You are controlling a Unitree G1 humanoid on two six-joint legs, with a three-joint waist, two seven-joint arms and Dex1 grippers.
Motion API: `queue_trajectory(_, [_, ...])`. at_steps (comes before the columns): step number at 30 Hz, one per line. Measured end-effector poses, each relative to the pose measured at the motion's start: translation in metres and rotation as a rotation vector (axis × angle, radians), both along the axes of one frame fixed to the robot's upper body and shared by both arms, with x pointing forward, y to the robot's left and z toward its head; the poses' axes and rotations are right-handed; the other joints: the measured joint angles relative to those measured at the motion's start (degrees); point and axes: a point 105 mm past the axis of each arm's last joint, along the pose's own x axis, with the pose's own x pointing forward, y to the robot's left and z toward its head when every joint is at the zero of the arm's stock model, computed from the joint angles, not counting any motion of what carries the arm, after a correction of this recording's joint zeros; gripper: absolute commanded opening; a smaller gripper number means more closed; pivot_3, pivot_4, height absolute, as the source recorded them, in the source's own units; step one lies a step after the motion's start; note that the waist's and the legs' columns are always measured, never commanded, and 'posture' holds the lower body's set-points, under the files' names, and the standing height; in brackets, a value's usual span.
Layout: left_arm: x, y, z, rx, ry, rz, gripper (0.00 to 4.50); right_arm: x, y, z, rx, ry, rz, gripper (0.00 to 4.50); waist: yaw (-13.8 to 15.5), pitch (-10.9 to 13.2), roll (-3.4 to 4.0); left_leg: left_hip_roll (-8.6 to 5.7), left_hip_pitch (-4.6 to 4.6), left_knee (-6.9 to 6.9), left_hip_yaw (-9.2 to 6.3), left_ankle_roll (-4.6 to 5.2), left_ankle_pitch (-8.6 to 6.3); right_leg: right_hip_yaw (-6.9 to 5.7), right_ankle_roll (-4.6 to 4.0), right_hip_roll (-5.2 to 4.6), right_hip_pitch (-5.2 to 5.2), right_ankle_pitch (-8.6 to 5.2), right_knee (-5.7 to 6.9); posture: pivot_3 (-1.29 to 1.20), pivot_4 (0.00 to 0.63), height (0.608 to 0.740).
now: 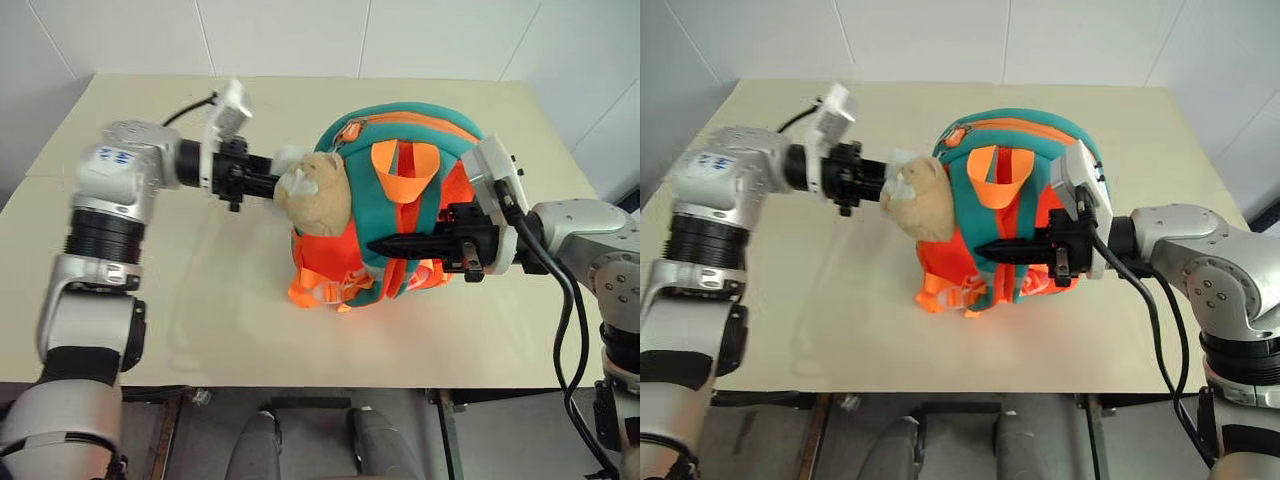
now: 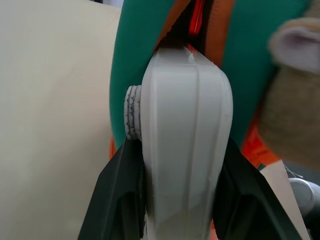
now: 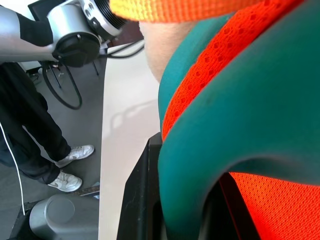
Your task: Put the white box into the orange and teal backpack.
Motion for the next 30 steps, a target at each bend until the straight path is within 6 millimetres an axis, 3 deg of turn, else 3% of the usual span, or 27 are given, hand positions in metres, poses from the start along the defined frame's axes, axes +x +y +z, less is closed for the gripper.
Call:
queue_trajectory(8, [0.01, -0.05, -0.027, -0.034, 0.076, -0.018, 1.24, 0.0, 0.005, -0.002, 0.019, -0.006, -0.009, 0.0, 0.3, 0.0, -0.01, -0.06, 0.08, 0.22, -0.04, 0.01, 0.0, 0.0, 0.08, 0.0, 0.19, 0.02, 0.11, 0.0, 0.15, 0.74])
queue_trajectory(12, [0.008, -0.046, -0.035, 0.026, 0.116, -0.017, 2.54, -0.001, 0.007, -0.002, 0.015, -0.016, -0.012, 0.0, 0.12, 0.0, -0.01, -0.08, 0.12, 0.22, -0.06, 0.03, 0.01, 0.01, 0.12, 0.0, 0.26, 0.05, 0.07, 0.0, 0.15, 0.74])
queue_trajectory(15, [0.003, -0.034, -0.027, 0.058, 0.094, -0.014, 3.4, -0.002, 0.008, -0.002, 0.014, -0.02, -0.01, 0.0, -0.36, 0.01, 0.01, -0.04, 0.18, 0.1, -0.06, 0.03, 0.01, 0.02, 0.1, 0.02, 0.26, 0.03, 0.07, 0.0, 0.15, 0.74])
queue_trajectory(19, [-0.007, 0.003, -0.01, 0.078, 0.046, 0.035, 4.48, -0.002, 0.007, -0.003, 0.015, -0.017, -0.014, 0.0, -0.6, 0.01, 0.03, 0.01, 0.26, -0.04, -0.06, 0.02, 0.01, 0.01, 0.03, 0.05, 0.24, -0.03, 0.07, 0.0, 0.15, 0.74])
queue_trajectory(22, [-0.023, 0.053, -0.01, 0.108, 0.05, 0.114, 4.48, -0.001, 0.007, -0.004, 0.015, -0.012, -0.018, 0.0, -1.19, 0.03, 0.05, 0.03, 0.26, -0.1, -0.06, 0.01, 0.0, -0.01, -0.01, 0.03, 0.23, -0.08, 0.08, 0.0, 0.15, 0.74])
queue_trajectory(24, [-0.038, 0.071, -0.013, 0.111, 0.073, 0.126, 4.48, 0.0, 0.007, -0.004, 0.016, -0.012, -0.017, 0.0, -1.14, 0.03, 0.05, 0.03, 0.23, -0.08, -0.06, 0.01, 0.0, -0.03, -0.02, 0.0, 0.23, -0.09, 0.07, 0.0, 0.15, 0.74])
queue_trajectory(30, [-0.067, 0.074, 0.005, 0.018, 0.016, 0.107, 4.48, 0.001, 0.007, -0.004, 0.015, -0.011, -0.016, 0.0, 0.27, 0.03, 0.03, 0.01, 0.22, 0.06, -0.07, 0.02, 0.0, -0.08, -0.03, -0.02, 0.33, -0.09, 0.03, 0.0, 0.15, 0.74])
